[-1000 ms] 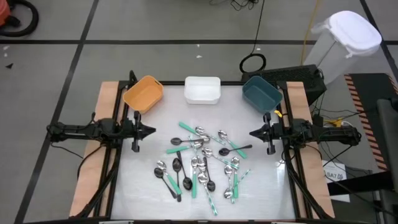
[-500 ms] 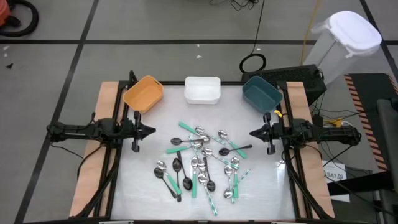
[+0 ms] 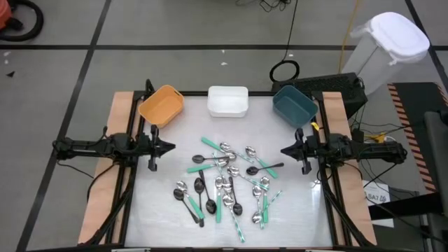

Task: Sort silverware by color (type)
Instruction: Put the blue patterned spoon into the blue bin

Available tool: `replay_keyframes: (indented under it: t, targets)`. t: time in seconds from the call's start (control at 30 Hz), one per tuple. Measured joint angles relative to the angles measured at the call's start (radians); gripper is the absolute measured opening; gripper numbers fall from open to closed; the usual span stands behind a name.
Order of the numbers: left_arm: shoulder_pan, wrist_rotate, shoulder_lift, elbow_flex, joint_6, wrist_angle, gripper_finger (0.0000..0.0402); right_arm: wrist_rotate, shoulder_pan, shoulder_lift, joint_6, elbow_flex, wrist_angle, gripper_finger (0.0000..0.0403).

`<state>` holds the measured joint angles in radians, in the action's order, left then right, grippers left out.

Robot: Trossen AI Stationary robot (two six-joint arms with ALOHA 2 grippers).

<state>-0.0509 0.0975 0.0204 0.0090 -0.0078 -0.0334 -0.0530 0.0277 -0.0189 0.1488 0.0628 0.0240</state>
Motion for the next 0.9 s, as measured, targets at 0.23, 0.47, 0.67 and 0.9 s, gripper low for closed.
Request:
replay_keyframes:
  t: [0.23, 0.47, 0.67, 0.9]
  targets:
    - [0.000, 0.000, 0.000, 0.000, 0.000, -0.001, 0.0031, -0.030, 0.000, -0.094, -0.054, 0.174, -0.061, 0.0000]
    - [0.000, 0.000, 0.000, 0.000, 0.004, -0.021, 0.0031, -0.030, 0.000, -0.299, -0.056, 0.456, -0.267, 0.0000]
    - [0.000, 0.000, 0.000, 0.000, 0.004, -0.020, 0.0031, -0.028, 0.000, -0.506, -0.043, 0.726, -0.444, 0.0000]
    - [0.000, 0.000, 0.000, 0.000, -0.016, -0.021, 0.0031, -0.027, 0.000, -0.704, -0.010, 0.997, -0.712, 0.0000]
